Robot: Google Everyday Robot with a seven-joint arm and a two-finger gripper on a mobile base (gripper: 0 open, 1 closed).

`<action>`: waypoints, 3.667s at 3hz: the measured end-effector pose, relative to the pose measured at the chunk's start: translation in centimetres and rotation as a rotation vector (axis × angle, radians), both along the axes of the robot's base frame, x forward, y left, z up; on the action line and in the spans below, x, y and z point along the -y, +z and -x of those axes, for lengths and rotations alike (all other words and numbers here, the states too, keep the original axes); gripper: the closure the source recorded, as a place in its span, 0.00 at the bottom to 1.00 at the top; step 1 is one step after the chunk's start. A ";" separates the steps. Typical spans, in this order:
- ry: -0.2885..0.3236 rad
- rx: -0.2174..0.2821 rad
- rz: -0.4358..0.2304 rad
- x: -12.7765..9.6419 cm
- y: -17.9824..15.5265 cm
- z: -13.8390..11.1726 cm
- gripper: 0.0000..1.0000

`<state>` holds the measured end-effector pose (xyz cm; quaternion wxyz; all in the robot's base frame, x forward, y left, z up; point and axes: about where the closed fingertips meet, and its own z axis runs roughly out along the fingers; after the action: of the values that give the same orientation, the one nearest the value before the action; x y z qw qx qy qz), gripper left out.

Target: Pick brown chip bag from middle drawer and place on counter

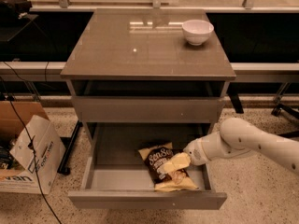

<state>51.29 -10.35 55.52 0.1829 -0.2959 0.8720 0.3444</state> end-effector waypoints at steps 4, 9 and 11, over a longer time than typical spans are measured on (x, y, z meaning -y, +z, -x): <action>-0.202 -0.131 0.021 0.1 -12.9 -1.1 0.00; -0.281 -0.151 0.126 -0.4 -12.9 -1.5 1.00; -0.046 -0.036 -0.154 -5.2 -4.1 -2.7 1.00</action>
Offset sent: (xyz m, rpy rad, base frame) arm 0.0114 0.0128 -0.1315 0.0407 0.1384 -0.1971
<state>54.03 -5.20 51.44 0.1973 -0.2548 0.8527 0.4113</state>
